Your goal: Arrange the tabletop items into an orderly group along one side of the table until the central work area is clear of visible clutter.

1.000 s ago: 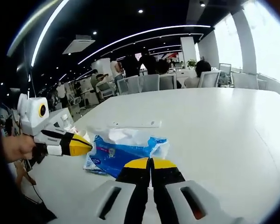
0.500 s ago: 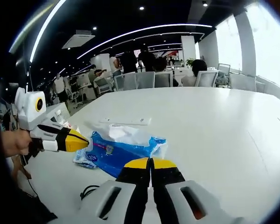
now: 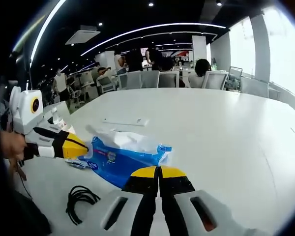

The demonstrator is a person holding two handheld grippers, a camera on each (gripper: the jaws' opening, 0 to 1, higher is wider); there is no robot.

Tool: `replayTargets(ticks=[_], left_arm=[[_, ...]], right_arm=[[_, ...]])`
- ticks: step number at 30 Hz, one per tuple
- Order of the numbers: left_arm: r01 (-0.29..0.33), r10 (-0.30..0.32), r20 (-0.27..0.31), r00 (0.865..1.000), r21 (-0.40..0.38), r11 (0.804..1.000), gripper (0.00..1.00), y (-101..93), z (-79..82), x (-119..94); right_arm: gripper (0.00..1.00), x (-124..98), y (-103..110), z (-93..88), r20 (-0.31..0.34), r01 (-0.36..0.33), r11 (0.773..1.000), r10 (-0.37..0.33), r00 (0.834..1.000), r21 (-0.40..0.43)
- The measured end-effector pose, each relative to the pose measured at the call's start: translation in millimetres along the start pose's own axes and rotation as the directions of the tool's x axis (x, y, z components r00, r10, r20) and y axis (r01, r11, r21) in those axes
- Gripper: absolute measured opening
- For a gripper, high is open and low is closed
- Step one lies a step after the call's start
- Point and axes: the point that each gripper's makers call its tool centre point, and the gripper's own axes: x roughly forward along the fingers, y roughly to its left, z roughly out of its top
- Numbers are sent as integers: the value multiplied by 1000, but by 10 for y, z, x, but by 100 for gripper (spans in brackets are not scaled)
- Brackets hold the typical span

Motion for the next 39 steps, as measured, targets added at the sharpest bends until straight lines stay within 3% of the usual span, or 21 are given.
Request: replayTargets(ticks=[14, 22, 34, 39], left_arm=[[-5, 4, -16, 1000, -27, 1000, 0, 49, -128, 351], [2, -2, -47, 999, -11, 1000, 0, 81, -191, 509], [-2, -1, -84, 996, -30, 1000, 0, 166, -340, 730], [-4, 4, -111, 994, 4, 1000, 0, 147, -390, 783]], right_arm=[[0, 297, -191, -123, -19, 34, 990, -37, 999, -135], [0, 492, -256, -233, -35, 40, 984, -46, 998, -171], [0, 598, -296, -360, -72, 52, 977, -69, 995, -209], [0, 651, -336, -396, -79, 48, 979, -65, 995, -200]])
